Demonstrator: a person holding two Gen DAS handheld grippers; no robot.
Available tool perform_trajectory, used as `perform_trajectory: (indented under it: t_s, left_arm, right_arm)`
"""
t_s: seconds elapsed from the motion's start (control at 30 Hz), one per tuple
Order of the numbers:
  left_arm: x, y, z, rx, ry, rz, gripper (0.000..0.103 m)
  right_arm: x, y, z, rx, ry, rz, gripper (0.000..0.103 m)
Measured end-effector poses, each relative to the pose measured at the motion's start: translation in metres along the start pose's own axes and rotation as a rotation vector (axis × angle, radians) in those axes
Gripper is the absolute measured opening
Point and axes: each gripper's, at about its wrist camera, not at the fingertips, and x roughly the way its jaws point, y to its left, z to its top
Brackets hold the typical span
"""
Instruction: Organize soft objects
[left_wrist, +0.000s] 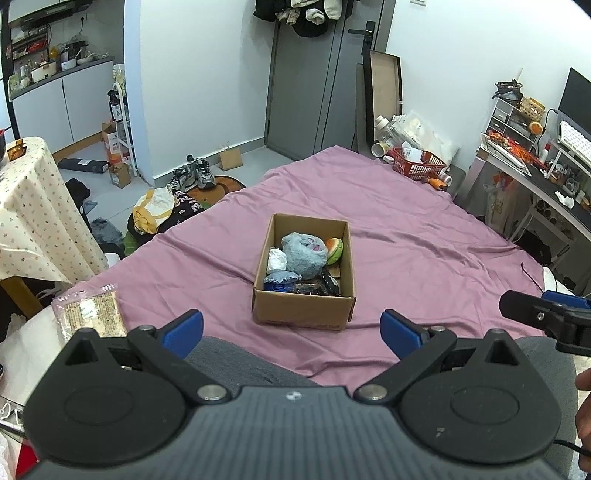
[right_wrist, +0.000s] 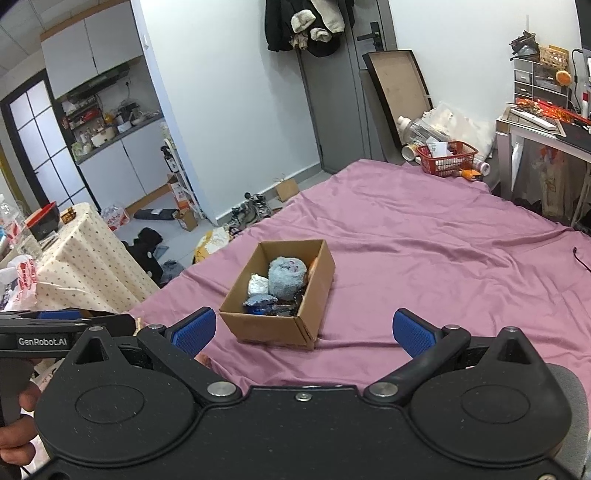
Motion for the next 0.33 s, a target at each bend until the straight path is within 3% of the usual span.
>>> perform_trajectory:
  t_s: [0.33]
  left_arm:
    - [0.0042,-0.0031,-0.0015,0.011,-0.001,-0.007,0.101]
  right_arm:
    - [0.0043,-0.0007,-0.0008,-0.003,0.008,-0.007,0.103]
